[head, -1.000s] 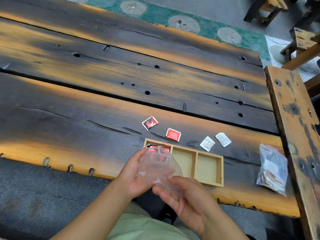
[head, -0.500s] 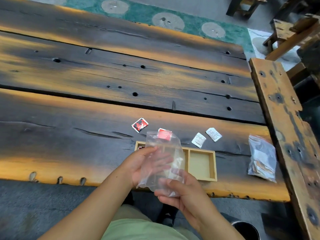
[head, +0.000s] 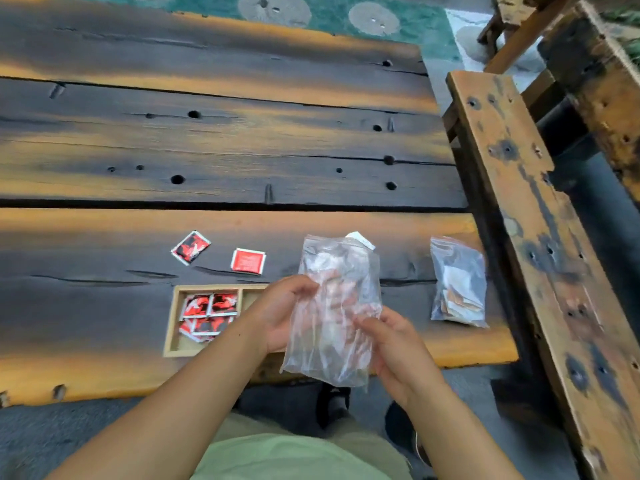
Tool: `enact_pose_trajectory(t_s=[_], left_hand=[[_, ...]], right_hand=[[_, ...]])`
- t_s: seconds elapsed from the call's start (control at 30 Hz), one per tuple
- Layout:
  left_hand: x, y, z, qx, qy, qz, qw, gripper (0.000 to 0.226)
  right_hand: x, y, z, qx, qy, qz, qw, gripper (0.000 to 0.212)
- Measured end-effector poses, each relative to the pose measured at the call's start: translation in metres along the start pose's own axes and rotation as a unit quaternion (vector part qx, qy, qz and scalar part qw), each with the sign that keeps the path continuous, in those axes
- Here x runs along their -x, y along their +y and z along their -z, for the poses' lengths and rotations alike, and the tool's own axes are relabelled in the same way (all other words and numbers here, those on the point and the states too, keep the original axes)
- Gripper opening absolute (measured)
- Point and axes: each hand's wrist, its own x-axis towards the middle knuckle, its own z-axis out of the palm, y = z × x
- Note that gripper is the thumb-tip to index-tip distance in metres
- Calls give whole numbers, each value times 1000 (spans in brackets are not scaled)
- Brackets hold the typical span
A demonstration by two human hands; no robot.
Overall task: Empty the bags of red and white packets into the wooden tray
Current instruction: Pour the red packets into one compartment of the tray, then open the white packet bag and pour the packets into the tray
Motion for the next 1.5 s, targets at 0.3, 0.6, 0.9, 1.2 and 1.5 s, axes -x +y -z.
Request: enact_pose_trajectory(t_s=[0.3, 0.6, 0.9, 1.2, 1.5], left_hand=[[-95, -41, -64, -164, 88, -57, 981, 25], [-139, -51, -77, -389, 290, -184, 855, 12], [-152, -53, -73, -731, 303, -220, 570, 38], [-174, -50, -48, -794, 308, -118, 511, 29], [-180, -50, -41, -801, 304, -142, 495, 39]], right_hand=[[-81, -18, 133, 149, 54, 45, 986, 12], [-141, -14, 172, 373, 82, 105, 918, 21], [-159, -13, 172, 528, 98, 113, 836, 26], [-167, -9, 170, 589, 101, 111, 794, 24], [-163, -4, 171, 578, 113, 127, 798, 22]])
